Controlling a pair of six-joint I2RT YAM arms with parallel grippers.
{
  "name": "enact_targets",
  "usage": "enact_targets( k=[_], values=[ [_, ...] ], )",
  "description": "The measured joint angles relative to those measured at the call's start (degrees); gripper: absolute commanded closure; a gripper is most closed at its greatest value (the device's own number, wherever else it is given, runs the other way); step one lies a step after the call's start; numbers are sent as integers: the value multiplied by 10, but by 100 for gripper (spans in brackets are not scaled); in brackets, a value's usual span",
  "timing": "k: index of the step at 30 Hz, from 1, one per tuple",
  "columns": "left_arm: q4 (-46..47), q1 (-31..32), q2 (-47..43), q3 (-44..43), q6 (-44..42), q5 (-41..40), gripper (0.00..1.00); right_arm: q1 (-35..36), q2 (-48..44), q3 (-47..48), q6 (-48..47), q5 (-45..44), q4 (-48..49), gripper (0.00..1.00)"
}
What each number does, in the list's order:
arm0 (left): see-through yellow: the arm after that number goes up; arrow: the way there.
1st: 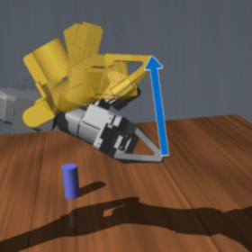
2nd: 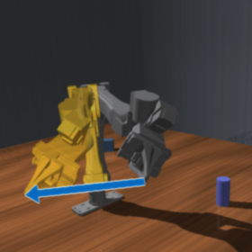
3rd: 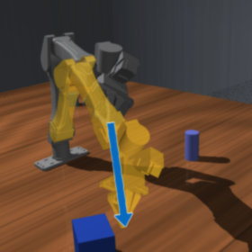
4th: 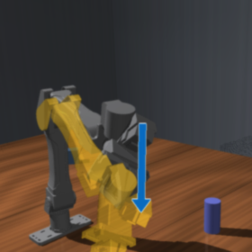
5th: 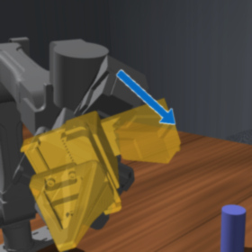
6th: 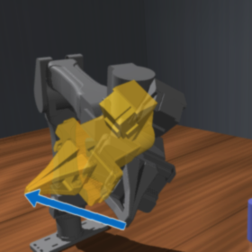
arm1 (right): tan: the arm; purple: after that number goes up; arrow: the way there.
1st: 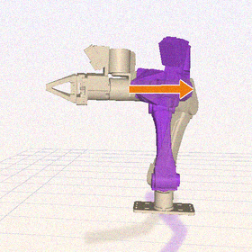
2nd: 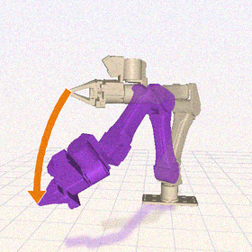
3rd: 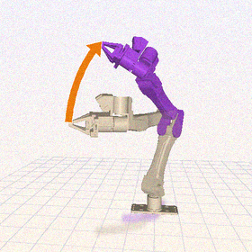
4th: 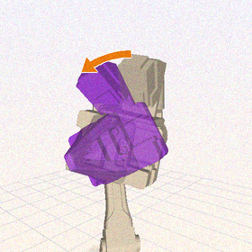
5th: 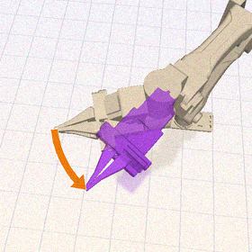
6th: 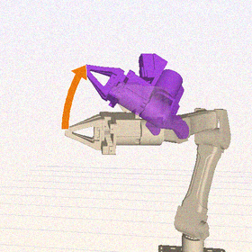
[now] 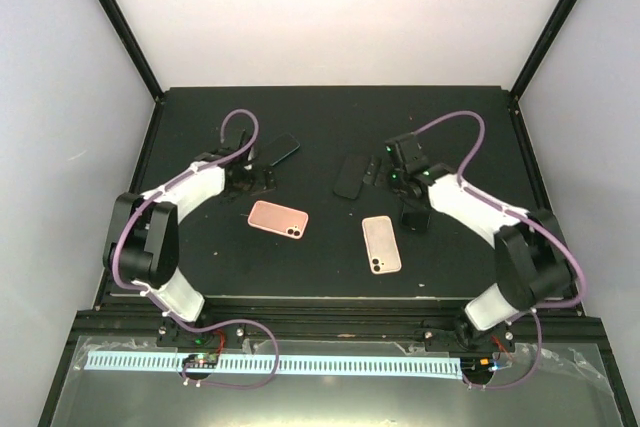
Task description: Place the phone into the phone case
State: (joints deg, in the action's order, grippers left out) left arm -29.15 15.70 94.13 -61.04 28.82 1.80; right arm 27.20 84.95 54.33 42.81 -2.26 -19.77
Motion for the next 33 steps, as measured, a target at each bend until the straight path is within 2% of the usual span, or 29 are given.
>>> enact_targets(
  k=[1, 7, 15, 23, 27, 33],
  values=[
    [-1, -12, -5, 15, 5, -2, 1, 6, 45, 37, 9, -16, -3, 0],
    [3, -65, -53, 77, 35, -4, 1, 34, 147, 129, 32, -48, -17, 0],
    [38, -83, -63, 130, 64, 49, 1, 64, 260, 225, 52, -69, -27, 0],
    [95, -83, -57, 169, 76, 99, 1, 82, 341, 307, 48, -98, -72, 0],
    [137, -85, -60, 185, 82, 132, 1, 90, 378, 347, 44, -114, -102, 3],
    [198, -85, -74, 224, 94, 185, 1, 92, 389, 350, 35, -125, -121, 9]
  ],
)
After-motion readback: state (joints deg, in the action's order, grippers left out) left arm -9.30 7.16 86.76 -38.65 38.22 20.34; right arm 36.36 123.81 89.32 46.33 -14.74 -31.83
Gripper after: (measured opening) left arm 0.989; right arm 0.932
